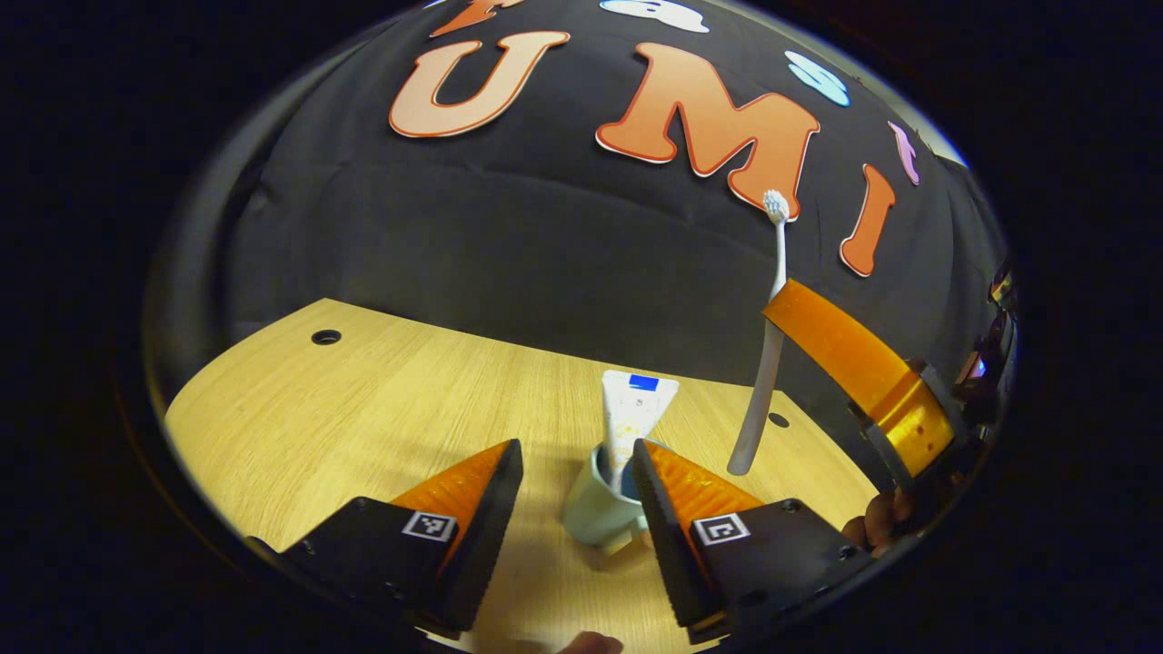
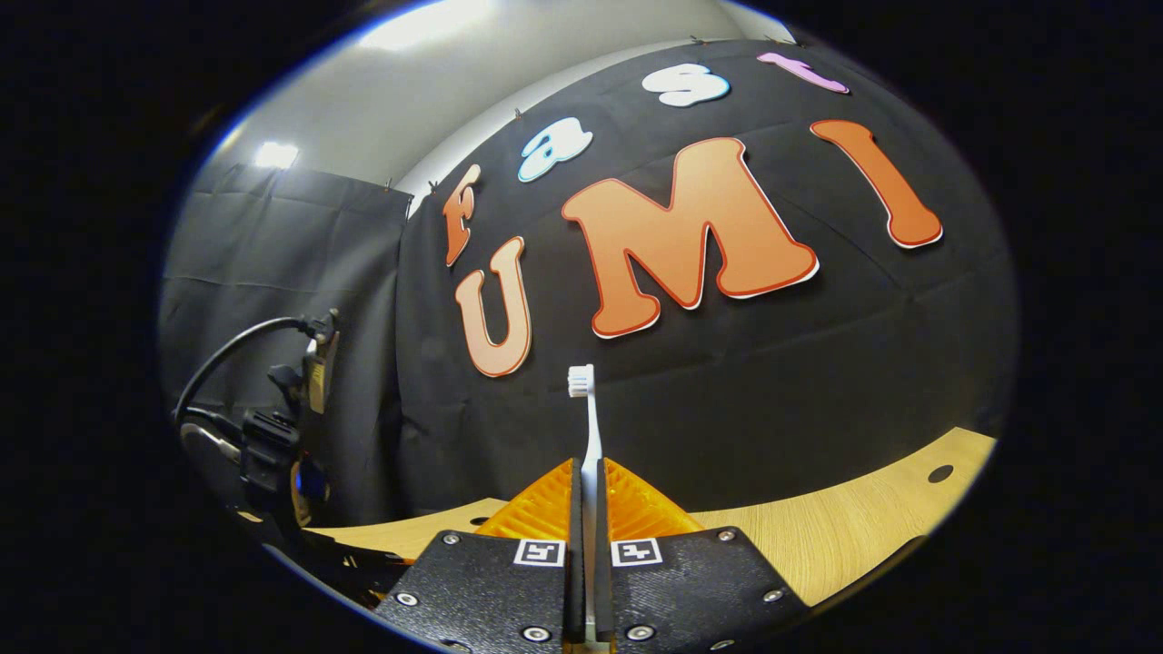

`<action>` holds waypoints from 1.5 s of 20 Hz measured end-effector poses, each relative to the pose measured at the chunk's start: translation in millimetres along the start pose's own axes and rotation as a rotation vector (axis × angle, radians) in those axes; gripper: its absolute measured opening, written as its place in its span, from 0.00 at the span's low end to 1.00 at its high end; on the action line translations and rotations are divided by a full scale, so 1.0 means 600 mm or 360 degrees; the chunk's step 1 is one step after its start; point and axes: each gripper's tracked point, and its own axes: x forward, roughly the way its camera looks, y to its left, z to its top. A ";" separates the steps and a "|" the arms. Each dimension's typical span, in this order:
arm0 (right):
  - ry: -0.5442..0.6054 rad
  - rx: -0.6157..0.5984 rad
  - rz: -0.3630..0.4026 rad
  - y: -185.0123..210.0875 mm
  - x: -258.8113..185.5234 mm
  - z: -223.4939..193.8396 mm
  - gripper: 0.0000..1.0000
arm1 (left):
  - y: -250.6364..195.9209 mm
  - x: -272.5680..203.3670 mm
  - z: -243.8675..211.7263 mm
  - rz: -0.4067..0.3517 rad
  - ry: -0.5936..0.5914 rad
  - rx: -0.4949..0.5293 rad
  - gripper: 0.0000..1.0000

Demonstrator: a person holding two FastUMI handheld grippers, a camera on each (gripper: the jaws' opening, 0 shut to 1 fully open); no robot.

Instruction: Put the toothbrush and toothpaste on the desktop into the cup, then pick up the cup and place it on the coaster on the desktop.

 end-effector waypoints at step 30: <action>0.0265 0.0143 -0.0117 -0.056 -0.053 -0.091 0.15 | -0.058 -0.054 0.027 -0.0168 0.0083 -0.0071 0.89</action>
